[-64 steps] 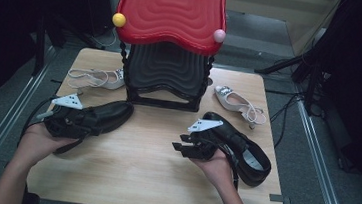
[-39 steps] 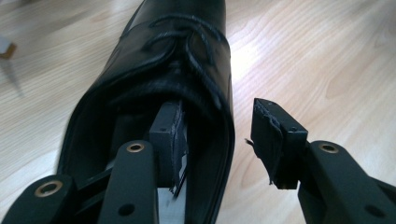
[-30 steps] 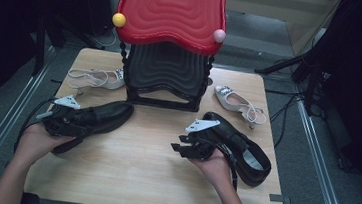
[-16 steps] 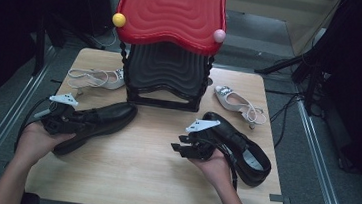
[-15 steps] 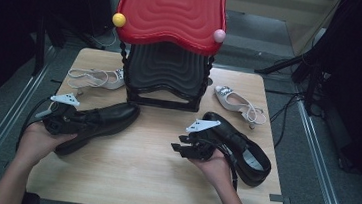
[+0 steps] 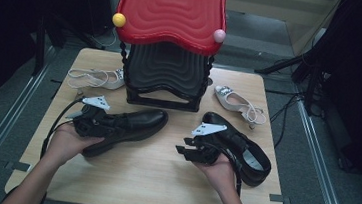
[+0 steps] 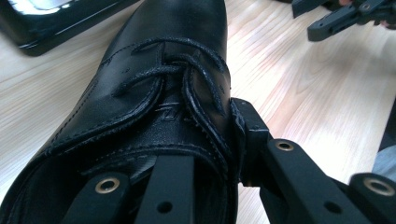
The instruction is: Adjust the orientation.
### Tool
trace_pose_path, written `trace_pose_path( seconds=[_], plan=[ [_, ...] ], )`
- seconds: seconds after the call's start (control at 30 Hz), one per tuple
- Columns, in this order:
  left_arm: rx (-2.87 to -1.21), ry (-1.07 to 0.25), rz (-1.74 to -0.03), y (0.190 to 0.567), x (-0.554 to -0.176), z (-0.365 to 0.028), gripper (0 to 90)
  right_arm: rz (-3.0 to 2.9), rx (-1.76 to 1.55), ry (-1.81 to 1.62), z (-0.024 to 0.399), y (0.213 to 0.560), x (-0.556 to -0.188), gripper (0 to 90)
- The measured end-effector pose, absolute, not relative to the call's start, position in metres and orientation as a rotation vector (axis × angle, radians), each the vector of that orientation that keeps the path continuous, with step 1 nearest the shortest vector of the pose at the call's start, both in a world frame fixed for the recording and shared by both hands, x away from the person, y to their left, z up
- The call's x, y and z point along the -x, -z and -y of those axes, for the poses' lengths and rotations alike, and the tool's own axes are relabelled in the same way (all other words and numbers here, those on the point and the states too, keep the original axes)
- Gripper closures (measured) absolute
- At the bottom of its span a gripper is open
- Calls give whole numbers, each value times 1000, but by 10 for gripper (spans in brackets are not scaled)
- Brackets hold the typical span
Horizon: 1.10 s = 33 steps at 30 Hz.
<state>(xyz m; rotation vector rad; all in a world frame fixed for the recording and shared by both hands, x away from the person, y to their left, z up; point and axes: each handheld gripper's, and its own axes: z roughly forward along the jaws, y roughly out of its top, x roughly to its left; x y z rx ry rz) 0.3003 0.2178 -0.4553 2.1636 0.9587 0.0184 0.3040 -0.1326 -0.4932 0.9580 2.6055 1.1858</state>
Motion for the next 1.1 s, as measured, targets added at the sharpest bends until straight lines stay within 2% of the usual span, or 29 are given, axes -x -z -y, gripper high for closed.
trace_pose_path(
  seconds=[0.6, 0.8, 1.03, 1.1],
  plan=[
    [-2207, 5, -915, 469, -310, -166, 794, -2547, -981, -1231, 141, 490, -294, 558],
    [-2255, -23, -922, 470, -310, -144, 795, -2520, -1001, -1262, 146, 488, -296, 560],
    [-2212, -7, -953, 470, -311, -121, 789, -2513, -996, -1271, 145, 485, -300, 562],
    [-2219, -40, -944, 473, -308, -116, 784, -2518, -1002, -1267, 144, 486, -301, 565]
  ],
)
